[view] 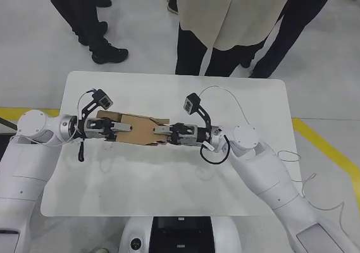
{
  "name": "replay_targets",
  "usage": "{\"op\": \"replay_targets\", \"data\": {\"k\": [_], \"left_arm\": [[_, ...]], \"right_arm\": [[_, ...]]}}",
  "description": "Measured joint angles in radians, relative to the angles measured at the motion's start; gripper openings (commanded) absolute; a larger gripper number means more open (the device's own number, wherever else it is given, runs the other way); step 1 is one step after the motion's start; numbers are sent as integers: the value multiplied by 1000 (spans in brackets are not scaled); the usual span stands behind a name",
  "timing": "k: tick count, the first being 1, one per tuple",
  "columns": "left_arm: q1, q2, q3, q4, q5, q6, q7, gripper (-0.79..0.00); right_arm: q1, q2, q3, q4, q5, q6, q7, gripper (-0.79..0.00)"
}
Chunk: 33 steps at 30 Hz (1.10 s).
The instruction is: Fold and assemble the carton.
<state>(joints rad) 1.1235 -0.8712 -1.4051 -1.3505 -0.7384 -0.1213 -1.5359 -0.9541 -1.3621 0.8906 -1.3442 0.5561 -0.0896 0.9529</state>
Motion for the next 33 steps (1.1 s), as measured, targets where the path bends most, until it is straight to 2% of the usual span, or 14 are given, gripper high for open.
{"op": "replay_targets", "data": {"k": [13, 33], "left_arm": [[-5, -8, 11, 33, -36, -5, 37, -785], [-36, -13, 59, 44, 103, -41, 106, -785]], "right_arm": [[-75, 9, 51, -64, 24, -67, -46, 0], [-48, -8, 39, -81, 71, -119, -45, 0]]}}
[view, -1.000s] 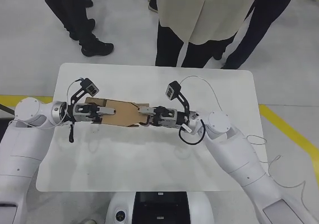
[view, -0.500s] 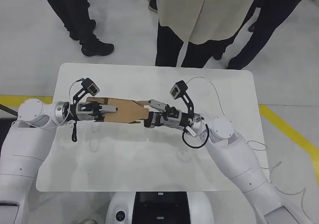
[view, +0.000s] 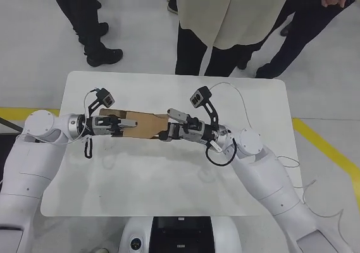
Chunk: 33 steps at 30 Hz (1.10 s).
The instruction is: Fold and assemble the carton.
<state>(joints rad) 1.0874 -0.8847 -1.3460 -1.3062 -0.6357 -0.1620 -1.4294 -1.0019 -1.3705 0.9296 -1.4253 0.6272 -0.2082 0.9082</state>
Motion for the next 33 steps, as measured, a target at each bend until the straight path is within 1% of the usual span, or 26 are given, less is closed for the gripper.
{"op": "replay_targets", "data": {"k": [9, 16, 19, 29, 33], "left_arm": [[-12, -5, 26, -9, 17, 1, 4, -785], [-15, -7, 37, -14, 6, 6, -5, -785], [-17, -7, 32, -10, -10, 14, -12, -785], [-35, -5, 6, 32, -82, 53, -44, -785], [-40, -6, 7, 38, -101, 68, -67, -785]], "right_arm": [[46, -18, -45, 8, -22, -8, -10, 0], [63, -30, -66, 12, -26, -19, -22, 0], [60, -29, -53, 3, -32, -30, -26, 0], [-9, -5, 39, -28, -57, -33, -35, 0], [-20, -3, 50, -23, -57, -41, -41, 0]]}}
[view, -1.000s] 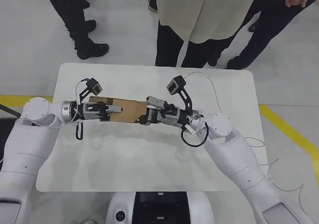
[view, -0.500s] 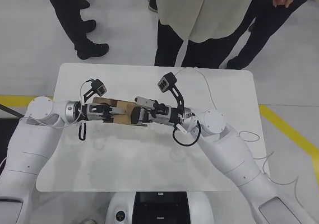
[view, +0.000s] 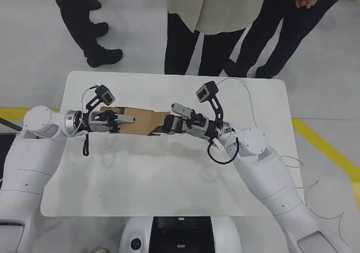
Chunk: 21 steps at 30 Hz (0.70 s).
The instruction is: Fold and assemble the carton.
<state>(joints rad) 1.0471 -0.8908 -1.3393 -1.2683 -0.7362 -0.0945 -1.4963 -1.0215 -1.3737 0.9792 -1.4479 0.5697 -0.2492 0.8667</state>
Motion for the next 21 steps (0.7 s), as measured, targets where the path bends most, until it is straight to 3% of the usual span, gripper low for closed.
{"op": "replay_targets", "data": {"k": [21], "left_arm": [[3, -6, 22, 0, -47, 45, -40, -785]], "right_arm": [[13, -16, -38, 22, 14, -17, -3, 0]]}}
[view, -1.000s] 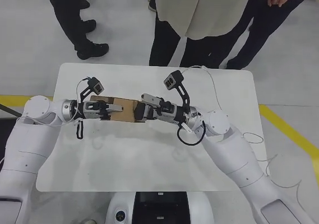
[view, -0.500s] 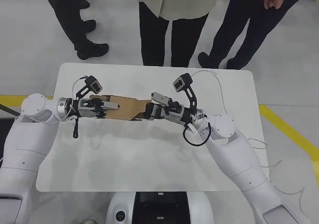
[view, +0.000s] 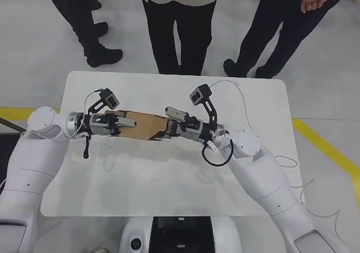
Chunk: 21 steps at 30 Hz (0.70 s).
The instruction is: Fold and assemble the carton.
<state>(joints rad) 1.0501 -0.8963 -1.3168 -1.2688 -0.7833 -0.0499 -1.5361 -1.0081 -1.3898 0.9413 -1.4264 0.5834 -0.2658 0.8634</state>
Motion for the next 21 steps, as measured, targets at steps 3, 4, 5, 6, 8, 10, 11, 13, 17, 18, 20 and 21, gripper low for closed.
{"op": "replay_targets", "data": {"k": [3, 4, 5, 6, 8, 10, 11, 13, 17, 18, 20, 21], "left_arm": [[3, 1, 2, -5, 0, 8, 0, -785], [5, 2, 4, -9, -1, 13, 0, -785], [6, 3, 5, -14, -3, 16, 0, -785], [9, 3, 8, -20, -6, 20, 0, -785], [14, 6, 15, -36, -17, 32, 0, -785], [19, 9, 20, -49, -27, 41, 0, -785], [21, 12, 22, -55, -31, 44, 0, -785], [24, 16, 24, -61, -32, 45, 0, -785], [29, 25, 31, -72, -36, 48, 0, -785], [30, 28, 33, -74, -34, 49, 0, -785], [32, 34, 40, -80, -29, 51, 0, -785], [33, 36, 42, -82, -28, 51, 0, -785]], "right_arm": [[-1, 1, 11, 0, -3, -7, -3, 0], [-2, 2, 16, -1, -6, -8, -3, 0], [-3, 3, 19, -1, -9, -8, -3, 0], [-3, 3, 21, -2, -12, -7, -2, 0], [-5, 4, 25, -3, -14, -7, -1, 0], [-6, 4, 27, -5, -15, -8, 0, 0], [-7, 4, 28, -5, -16, -9, 0, 0], [-6, 4, 29, -4, -17, -11, 2, 0], [2, 5, 34, 7, -34, -22, 8, 0], [4, 5, 36, 11, -39, -25, 10, 0], [7, 6, 40, 18, -42, -33, 16, 0], [8, 6, 43, 21, -42, -36, 19, 0]]}}
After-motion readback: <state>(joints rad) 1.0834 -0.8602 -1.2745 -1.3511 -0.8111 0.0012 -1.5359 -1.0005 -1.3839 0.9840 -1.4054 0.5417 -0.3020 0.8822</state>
